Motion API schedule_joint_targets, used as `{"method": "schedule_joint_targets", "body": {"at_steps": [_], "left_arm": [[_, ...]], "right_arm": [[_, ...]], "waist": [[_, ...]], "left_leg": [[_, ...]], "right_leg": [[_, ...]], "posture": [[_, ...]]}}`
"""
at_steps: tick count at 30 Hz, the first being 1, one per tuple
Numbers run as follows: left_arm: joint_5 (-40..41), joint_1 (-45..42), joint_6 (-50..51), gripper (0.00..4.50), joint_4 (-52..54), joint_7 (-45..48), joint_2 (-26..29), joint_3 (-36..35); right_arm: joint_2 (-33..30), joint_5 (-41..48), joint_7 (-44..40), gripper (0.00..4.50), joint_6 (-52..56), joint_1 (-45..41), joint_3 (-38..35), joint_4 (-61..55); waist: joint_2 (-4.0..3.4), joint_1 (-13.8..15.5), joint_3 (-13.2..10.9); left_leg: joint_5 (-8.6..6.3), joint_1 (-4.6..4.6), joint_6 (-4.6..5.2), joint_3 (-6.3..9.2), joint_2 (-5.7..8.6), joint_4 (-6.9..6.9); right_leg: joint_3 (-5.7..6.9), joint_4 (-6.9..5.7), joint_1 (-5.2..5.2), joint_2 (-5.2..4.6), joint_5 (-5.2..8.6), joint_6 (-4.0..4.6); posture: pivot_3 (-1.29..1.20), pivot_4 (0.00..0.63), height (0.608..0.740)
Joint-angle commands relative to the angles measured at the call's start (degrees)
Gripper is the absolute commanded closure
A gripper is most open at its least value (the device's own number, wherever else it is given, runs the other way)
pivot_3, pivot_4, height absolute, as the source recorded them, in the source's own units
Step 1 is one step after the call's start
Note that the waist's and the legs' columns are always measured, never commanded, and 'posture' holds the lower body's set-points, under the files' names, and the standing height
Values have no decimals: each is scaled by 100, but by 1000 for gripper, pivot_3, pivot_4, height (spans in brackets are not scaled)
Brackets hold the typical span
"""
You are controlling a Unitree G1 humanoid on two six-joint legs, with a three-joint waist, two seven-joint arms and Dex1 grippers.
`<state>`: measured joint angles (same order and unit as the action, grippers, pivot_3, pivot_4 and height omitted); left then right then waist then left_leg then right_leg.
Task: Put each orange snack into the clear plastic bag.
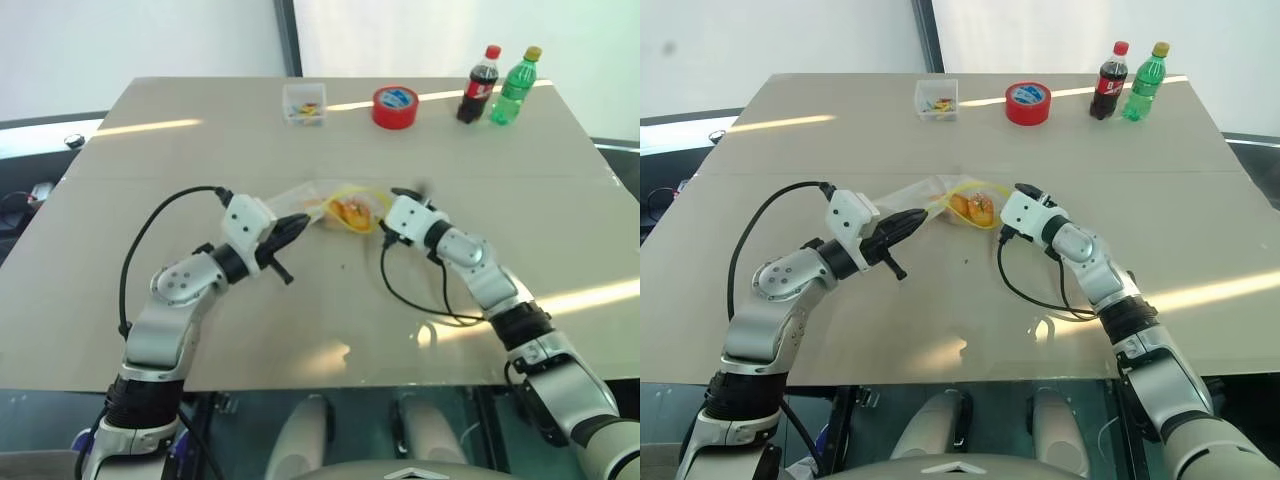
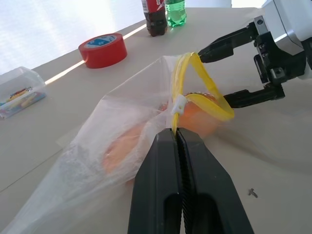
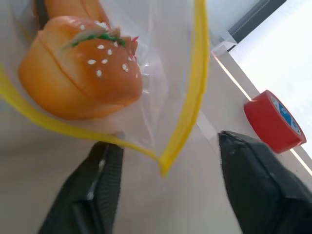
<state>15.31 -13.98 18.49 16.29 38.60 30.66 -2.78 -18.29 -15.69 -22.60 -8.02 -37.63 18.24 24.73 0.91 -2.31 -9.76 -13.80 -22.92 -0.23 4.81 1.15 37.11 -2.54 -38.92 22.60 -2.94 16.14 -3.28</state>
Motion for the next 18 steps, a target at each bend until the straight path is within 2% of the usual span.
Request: {"method": "schedule_joint_targets", "body": {"at_steps": [1,2,4,12,18], "left_arm": [[60,27,2,4500,238,-61,30,-103],[66,34,10,4500,253,-73,27,-108],[74,42,18,4500,270,-83,25,-115],[205,-127,-52,4500,217,-103,0,-226],[245,-910,-100,4500,-164,-509,-200,-467]], "right_arm": [[23,-26,-44,3477,-334,-122,-3,-29],[20,-39,-45,3881,-394,-125,-5,-25],[14,-57,-50,4382,-456,-133,-24,-24],[-239,-79,-26,4382,-515,-256,-280,-162],[-962,-239,105,4382,-152,-631,-765,-640]], "waist": [[0,-3,0],[0,-4,0],[0,-5,0],[0,-2,0],[1,30,-3]], "left_leg": [[0,0,0,0,0,0],[0,1,0,1,0,0],[-2,1,4,1,-1,0],[-1,1,2,0,-1,0],[-1,-6,2,6,3,6]], "right_leg": [[0,-2,0,0,0,0],[0,-3,0,1,0,0],[1,-4,0,2,0,0],[0,-3,0,1,0,0],[7,-3,0,-2,0,0]], "posture": [[0,150,740],[0,150,740],[0,150,740],[0,150,740],[0,150,740]]}}
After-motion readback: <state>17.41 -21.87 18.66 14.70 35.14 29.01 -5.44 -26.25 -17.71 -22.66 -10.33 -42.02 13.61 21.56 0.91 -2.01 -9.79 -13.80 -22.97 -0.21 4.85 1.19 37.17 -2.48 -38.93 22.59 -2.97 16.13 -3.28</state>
